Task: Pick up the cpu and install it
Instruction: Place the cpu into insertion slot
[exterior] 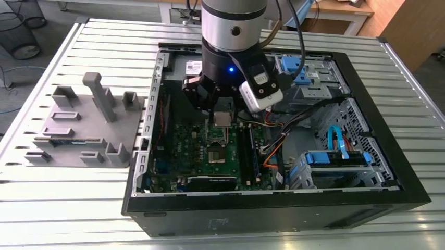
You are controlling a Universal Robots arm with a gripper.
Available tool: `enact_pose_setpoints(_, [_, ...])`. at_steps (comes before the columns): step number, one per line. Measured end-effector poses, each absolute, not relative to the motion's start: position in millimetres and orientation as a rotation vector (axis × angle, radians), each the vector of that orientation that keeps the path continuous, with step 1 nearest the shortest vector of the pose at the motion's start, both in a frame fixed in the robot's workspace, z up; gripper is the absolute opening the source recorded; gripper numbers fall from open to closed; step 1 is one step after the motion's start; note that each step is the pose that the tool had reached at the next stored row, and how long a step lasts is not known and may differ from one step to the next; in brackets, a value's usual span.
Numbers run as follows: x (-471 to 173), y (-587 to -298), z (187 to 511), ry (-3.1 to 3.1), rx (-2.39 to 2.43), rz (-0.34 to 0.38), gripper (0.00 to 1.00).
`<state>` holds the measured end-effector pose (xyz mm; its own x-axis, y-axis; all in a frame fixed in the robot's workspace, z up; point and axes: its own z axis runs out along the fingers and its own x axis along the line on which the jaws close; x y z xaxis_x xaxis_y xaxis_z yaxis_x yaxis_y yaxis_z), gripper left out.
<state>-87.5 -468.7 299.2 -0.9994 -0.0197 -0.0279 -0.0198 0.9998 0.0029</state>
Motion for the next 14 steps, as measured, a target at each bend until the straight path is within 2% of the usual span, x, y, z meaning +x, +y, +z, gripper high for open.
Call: enact_pose_setpoints(14, [-87.6, -468.7, 294.6, 3.113, -0.031, 0.005, 0.47])
